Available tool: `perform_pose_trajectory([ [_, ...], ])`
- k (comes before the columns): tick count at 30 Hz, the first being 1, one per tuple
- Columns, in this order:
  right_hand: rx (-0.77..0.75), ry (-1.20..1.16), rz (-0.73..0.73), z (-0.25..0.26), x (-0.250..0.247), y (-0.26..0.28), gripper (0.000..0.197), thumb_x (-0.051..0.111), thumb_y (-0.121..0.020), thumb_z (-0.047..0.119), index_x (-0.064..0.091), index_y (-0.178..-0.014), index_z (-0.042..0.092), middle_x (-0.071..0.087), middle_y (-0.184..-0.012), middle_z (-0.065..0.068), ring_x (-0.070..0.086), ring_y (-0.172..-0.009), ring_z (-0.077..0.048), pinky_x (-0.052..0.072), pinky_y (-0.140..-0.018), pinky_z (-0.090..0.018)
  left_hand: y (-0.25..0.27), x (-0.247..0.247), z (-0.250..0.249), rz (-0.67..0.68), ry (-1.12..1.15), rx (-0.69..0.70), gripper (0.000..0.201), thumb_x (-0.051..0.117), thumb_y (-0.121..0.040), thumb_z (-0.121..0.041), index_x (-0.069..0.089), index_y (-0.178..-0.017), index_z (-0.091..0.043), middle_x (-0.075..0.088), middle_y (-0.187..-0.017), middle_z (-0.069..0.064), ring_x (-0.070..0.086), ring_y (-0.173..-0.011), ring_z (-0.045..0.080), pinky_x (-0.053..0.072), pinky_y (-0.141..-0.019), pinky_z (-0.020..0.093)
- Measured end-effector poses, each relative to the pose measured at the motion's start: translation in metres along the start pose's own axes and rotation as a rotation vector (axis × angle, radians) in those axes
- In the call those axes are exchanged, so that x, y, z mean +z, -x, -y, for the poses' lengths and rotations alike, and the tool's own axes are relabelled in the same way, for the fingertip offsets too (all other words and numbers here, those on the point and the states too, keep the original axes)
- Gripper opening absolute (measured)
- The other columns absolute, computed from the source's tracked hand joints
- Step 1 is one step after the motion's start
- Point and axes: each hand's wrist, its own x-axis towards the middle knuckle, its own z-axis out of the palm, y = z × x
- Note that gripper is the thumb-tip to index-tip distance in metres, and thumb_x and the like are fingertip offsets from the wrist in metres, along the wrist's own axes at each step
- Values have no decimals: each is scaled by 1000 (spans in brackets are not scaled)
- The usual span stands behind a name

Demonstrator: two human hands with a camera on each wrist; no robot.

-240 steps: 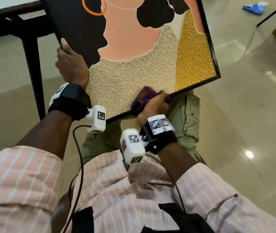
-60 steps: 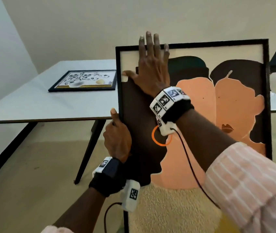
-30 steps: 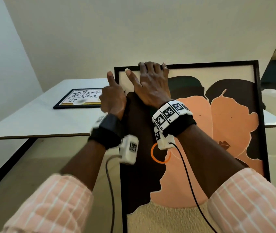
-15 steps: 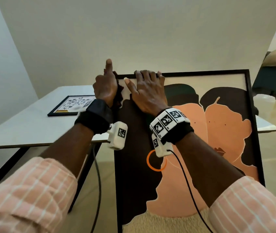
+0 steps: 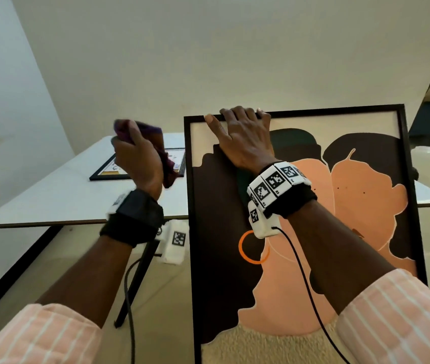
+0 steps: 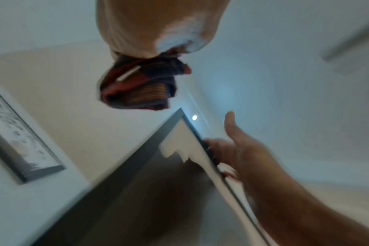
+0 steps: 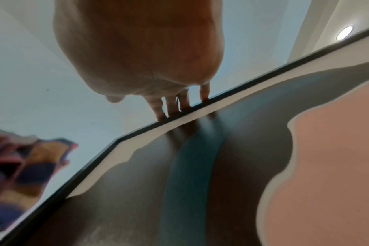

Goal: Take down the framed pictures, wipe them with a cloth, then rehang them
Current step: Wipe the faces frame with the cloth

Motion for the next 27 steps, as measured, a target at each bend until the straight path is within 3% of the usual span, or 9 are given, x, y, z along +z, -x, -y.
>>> perform_pose_trajectory([
  [2, 14, -54, 22, 2, -6, -3, 72, 13, -94, 71, 50, -138, 27, 52, -135, -3, 39, -132, -21, 14, -114, -48, -13, 8, -20, 64, 296, -46, 49, 46, -94, -57, 67, -100, -12, 72, -92, 3, 70, -89, 26, 55, -83, 35],
  [5, -17, -108, 55, 12, -15, -4, 74, 10, -90, 76, 50, -138, 35, 53, -131, -10, 40, -129, -25, 18, -111, -51, -6, 36, -51, 356, 346, -141, 46, 43, -98, -53, 70, -89, -16, 73, -83, 3, 71, -79, 22, 58, -76, 34],
  [9, 78, -112, -5, 18, -13, -7, 69, 22, -88, 78, 65, -113, 30, 57, -123, -8, 43, -124, -25, 20, -110, -48, 5, 61, -49, 717, 355, -372, 53, 40, -100, -50, 67, -108, -6, 71, -91, 13, 70, -83, 26, 58, -75, 37],
  [12, 138, -75, -132, 9, -12, -7, 52, 37, -93, 66, 67, -108, 26, 61, -116, -7, 47, -119, -26, 25, -105, -46, 8, 58, -41, 901, 303, -356, 55, 51, -95, -53, 65, -119, -5, 72, -107, 13, 70, -99, 26, 56, -86, 37],
  [17, 168, -64, -203, 7, -12, -18, 44, 37, -99, 51, 65, -107, 20, 66, -111, -5, 52, -113, -26, 27, -99, -44, 18, 42, -28, 856, 339, -197, 46, 71, -88, -31, 59, -121, -1, 71, -109, 14, 71, -97, 24, 59, -77, 33],
  [21, 199, -55, -202, 15, -17, -32, 39, 35, -101, 41, 61, -100, 12, 69, -102, -7, 57, -107, -28, 28, -99, -47, 16, 47, -21, 643, 241, -115, 36, 62, -91, -46, 65, -101, -11, 72, -96, 8, 68, -89, 21, 57, -86, 42],
  [23, 230, -59, -204, 19, -17, -37, 32, 39, -100, 36, 56, -106, 10, 67, -102, -8, 60, -104, -29, 30, -98, -47, 18, 49, -22, 585, 156, -56, 47, 56, -85, -62, 65, -94, -16, 70, -92, 5, 66, -89, 22, 55, -88, 46],
  [25, 214, -35, -279, 23, -17, -37, 32, 49, -94, 26, 50, -121, 10, 59, -118, -9, 59, -106, -28, 36, -96, -47, 21, 52, -21, 578, 108, -20, 54, 52, -83, -68, 65, -94, -17, 70, -93, 5, 67, -91, 24, 54, -88, 47],
  [27, 19, 67, -347, 26, -16, -32, 38, 54, -89, 20, 51, -126, 12, 51, -130, -11, 55, -111, -29, 40, -93, -46, 23, 52, -20, 587, 77, -13, 50, 48, -86, -68, 65, -91, -21, 70, -91, 3, 66, -89, 23, 54, -88, 49],
])
